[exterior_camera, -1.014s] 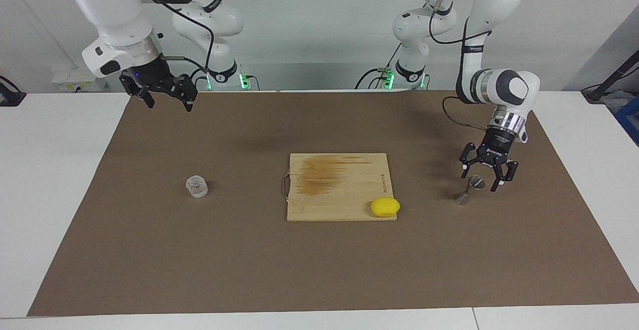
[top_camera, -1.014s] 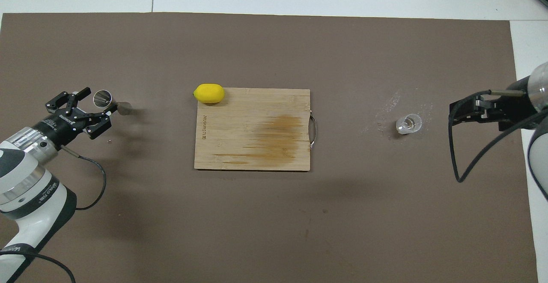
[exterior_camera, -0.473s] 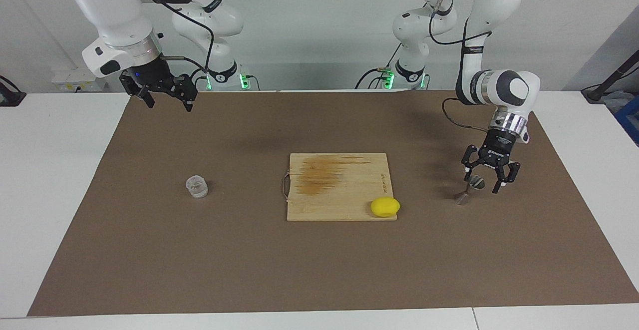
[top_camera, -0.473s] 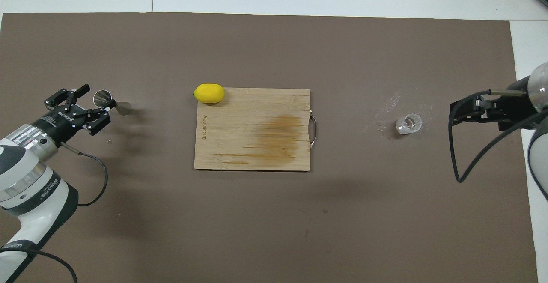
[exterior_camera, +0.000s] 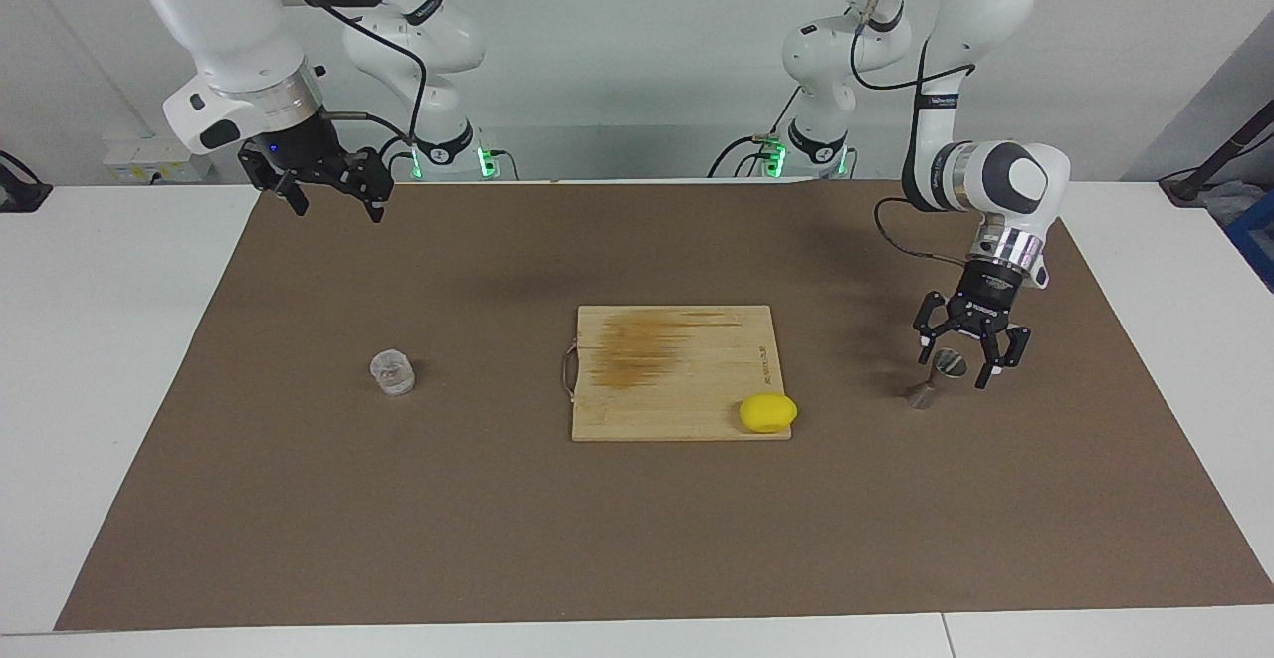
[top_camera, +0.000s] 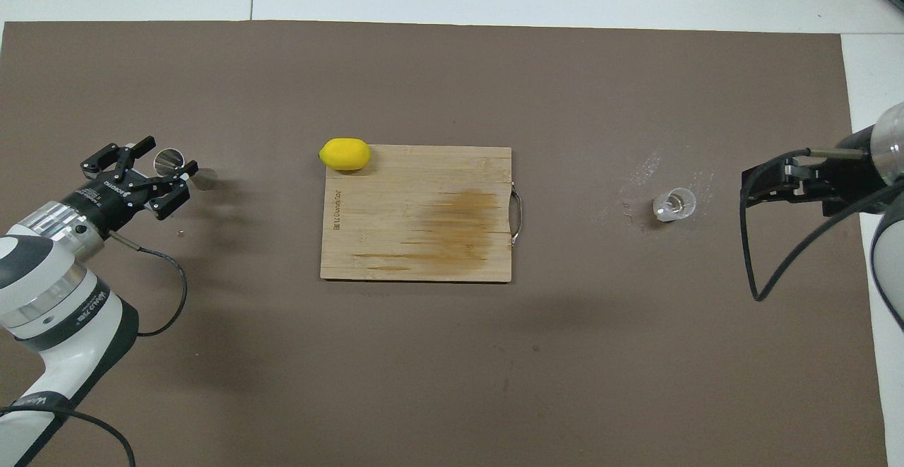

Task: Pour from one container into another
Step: 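Grasp the metal cup with the left gripper while the right gripper approaches the glass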

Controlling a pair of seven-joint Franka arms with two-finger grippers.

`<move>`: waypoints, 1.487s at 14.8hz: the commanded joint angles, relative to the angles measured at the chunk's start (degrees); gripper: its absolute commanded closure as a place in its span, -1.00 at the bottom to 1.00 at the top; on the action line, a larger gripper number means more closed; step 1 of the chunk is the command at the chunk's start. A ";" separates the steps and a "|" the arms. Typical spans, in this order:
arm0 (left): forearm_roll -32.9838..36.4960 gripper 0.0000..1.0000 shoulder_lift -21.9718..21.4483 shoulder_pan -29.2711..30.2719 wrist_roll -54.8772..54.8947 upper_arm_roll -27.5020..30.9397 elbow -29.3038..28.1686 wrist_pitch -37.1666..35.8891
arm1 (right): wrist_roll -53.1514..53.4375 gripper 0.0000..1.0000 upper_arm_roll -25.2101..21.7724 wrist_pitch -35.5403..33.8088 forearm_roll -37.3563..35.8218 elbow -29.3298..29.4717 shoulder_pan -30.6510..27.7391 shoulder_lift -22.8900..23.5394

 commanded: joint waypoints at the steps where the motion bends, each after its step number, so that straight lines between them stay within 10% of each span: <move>1: -1.55 -0.72 0.83 -0.45 1.10 0.43 0.74 0.77 | -1.45 -1.00 0.03 0.13 -0.28 -1.62 -0.04 -1.52; 22: -1.47 -0.42 -0.23 -0.27 0.75 0.43 -0.76 0.85 | -1.36 -1.00 -0.06 0.22 0.42 -1.62 -0.74 -1.43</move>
